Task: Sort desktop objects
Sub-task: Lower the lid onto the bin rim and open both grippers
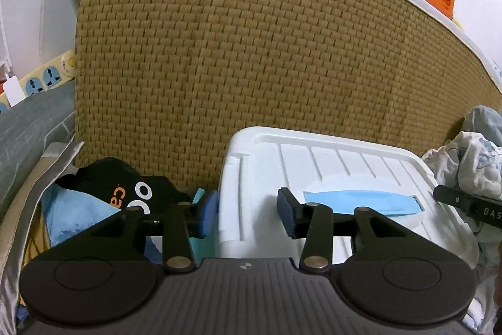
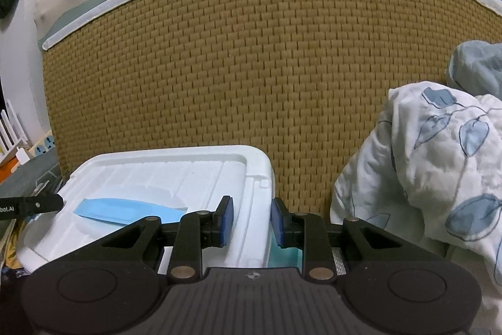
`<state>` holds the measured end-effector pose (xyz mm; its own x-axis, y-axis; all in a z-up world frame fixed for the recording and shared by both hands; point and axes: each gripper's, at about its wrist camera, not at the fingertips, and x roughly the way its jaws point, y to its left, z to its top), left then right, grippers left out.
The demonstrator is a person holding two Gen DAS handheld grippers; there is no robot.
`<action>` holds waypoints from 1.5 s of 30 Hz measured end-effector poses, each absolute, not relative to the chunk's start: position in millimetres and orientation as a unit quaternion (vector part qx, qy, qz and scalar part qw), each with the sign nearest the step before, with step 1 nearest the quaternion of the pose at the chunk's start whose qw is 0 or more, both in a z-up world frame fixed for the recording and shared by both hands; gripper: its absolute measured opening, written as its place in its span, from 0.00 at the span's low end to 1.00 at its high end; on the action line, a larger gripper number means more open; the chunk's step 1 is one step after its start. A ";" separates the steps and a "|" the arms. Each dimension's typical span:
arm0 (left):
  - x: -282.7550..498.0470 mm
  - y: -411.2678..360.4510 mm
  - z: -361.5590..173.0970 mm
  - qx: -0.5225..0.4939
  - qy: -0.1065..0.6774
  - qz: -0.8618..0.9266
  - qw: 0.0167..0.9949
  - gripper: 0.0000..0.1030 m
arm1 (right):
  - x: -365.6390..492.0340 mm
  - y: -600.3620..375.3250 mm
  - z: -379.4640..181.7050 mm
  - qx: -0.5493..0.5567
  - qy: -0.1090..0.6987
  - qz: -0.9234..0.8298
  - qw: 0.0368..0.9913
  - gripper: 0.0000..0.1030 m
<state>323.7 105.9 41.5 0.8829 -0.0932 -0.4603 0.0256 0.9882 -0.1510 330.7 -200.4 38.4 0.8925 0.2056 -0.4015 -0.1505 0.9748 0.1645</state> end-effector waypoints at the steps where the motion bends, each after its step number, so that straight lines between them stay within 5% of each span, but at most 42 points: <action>1: 324.0 105.4 41.1 -0.070 0.240 -0.030 0.968 0.48 | 331.6 -200.9 38.2 0.069 0.212 0.092 0.971 0.31; 5: 322.7 103.7 41.0 -0.063 0.235 -0.017 0.970 0.58 | 335.2 -202.6 38.7 0.083 0.209 0.093 0.970 0.33; 7: 319.7 105.7 43.4 -0.062 0.226 -0.004 0.972 0.73 | 333.5 -202.8 40.9 0.079 0.202 0.091 0.972 0.42; 9: 315.0 109.5 45.7 -0.070 0.214 0.002 0.974 0.77 | 329.5 -204.8 42.9 0.075 0.192 0.082 0.975 0.54; 14: 297.3 111.2 51.6 -0.065 0.200 0.010 0.978 0.77 | 320.4 -208.6 46.6 0.065 0.182 0.075 0.978 0.56; 19: 268.3 95.4 56.0 -0.035 0.197 0.022 0.980 0.90 | 297.1 -202.2 56.9 0.037 0.159 0.079 0.983 0.57; 24: 245.9 77.0 60.1 -0.043 0.197 0.030 0.979 0.95 | 271.0 -186.8 66.5 0.004 0.143 0.069 0.987 0.63; 45: 129.1 41.5 42.9 -0.008 0.210 0.016 0.978 0.99 | 173.5 -172.2 48.2 0.003 0.203 0.067 0.977 0.63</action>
